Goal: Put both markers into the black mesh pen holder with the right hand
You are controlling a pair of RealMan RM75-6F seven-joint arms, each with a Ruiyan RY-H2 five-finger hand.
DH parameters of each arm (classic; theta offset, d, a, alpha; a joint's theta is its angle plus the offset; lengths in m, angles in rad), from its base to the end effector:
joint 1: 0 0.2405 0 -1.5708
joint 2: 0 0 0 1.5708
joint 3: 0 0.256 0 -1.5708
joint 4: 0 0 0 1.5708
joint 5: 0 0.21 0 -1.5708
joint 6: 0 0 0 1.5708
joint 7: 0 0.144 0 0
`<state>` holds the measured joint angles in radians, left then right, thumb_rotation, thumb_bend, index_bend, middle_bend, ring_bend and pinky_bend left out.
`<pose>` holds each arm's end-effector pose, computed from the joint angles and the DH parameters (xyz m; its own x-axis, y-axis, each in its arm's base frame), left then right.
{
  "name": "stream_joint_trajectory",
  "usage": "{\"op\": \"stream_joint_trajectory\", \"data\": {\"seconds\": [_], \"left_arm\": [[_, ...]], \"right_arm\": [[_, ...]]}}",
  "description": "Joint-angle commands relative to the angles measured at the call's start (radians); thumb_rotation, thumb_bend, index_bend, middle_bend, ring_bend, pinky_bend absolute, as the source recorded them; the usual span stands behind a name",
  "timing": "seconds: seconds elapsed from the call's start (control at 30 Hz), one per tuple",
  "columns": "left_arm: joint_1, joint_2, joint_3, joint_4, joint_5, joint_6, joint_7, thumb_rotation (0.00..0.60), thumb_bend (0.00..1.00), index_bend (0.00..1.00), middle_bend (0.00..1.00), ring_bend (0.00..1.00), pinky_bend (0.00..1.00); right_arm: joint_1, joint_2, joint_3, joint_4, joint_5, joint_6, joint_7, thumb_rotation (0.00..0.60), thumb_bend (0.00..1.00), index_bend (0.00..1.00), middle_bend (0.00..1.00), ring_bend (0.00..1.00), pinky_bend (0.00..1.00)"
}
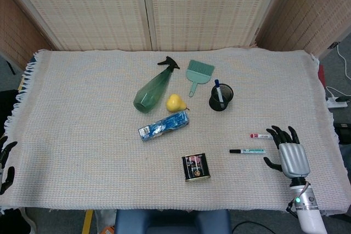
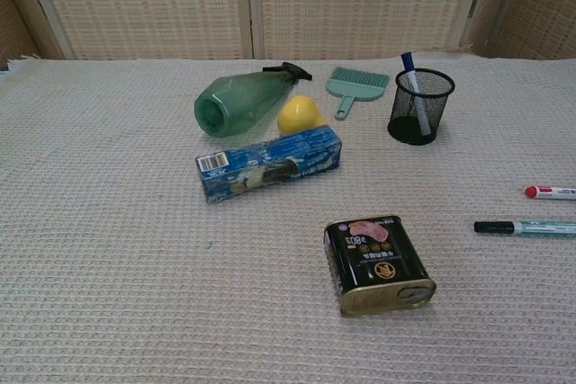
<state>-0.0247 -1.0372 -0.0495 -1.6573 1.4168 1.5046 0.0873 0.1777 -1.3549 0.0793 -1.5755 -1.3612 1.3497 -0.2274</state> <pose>-0.3276 0.1609 0.1886 0.5002 0.0167 0.8657 0.8579 0.1259 -0.4982 -0.2940 -0.2114 0.0766 0.4010 -0.1106 0.9094 -0.9145 0.0094 0.4044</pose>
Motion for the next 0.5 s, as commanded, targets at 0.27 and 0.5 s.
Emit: {"op": "stream_joint_trajectory", "data": {"seconds": [0.27, 0.5], "left_arm": [[-0.001, 0.006, 0.002, -0.007, 0.001, -0.006, -0.008, 0.6, 0.51, 0.15, 0.02, 0.0, 0.27], [0.003, 0.013, 0.0, -0.009, 0.004, 0.002, -0.029, 0.6, 0.51, 0.15, 0.02, 0.0, 0.27]], "right_arm": [[0.065, -0.117, 0.012, -0.001, 0.012, -0.052, -0.17, 0.6, 0.12, 0.33, 0.12, 0.21, 0.04], [0.158, -0.251, 0.066, 0.004, 0.087, -0.115, -0.385, 0.6, 0.12, 0.35, 0.13, 0.22, 0.06]]}}
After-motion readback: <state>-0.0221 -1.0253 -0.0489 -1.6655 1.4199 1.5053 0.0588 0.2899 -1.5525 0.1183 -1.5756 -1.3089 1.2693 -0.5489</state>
